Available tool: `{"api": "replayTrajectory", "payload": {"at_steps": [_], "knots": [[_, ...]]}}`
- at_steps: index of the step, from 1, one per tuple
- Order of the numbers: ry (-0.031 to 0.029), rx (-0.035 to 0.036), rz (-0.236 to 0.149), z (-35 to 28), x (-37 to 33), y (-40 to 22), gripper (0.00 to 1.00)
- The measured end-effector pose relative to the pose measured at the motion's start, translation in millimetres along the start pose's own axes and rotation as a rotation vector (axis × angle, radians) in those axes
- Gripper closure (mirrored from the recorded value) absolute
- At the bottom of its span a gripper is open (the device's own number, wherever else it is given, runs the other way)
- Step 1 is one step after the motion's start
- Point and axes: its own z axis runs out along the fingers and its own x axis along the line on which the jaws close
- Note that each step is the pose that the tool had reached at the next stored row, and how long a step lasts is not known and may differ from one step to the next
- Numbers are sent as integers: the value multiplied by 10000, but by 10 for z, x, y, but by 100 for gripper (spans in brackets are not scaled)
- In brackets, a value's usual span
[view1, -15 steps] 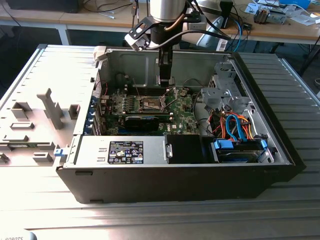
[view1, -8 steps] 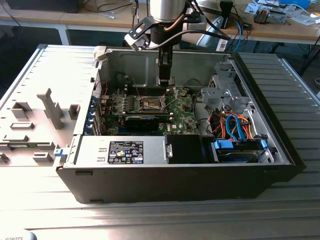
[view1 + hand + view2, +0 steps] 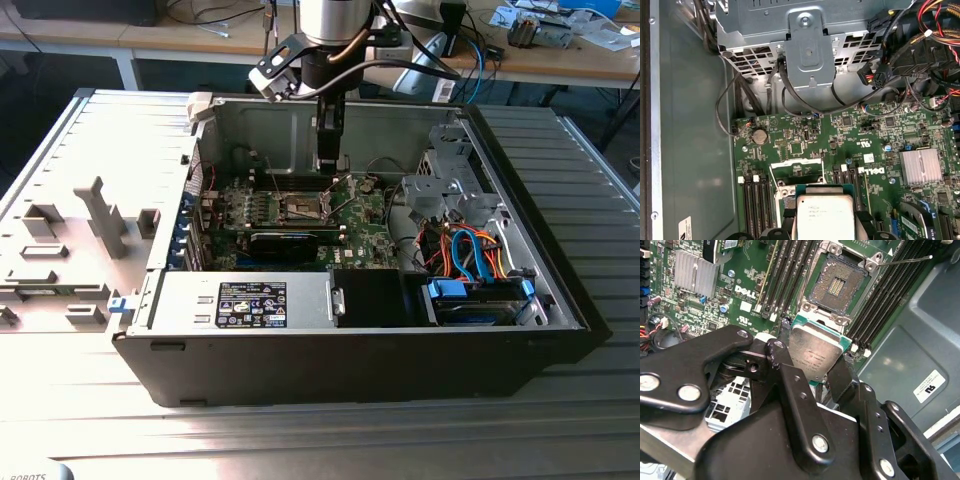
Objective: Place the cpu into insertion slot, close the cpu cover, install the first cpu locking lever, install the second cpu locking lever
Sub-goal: 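Place the cpu into insertion slot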
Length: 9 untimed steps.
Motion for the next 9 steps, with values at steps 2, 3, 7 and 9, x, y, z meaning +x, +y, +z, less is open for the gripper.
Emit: {"api": "replayTrajectory", "payload": {"at_steps": [2,3,7,9], "knots": [[-2,0,39,2,0,0,46],[-3,0,68,3,0,0,46],[-8,1,132,5,0,0,46],[-11,2,184,6,0,0,46]]}}
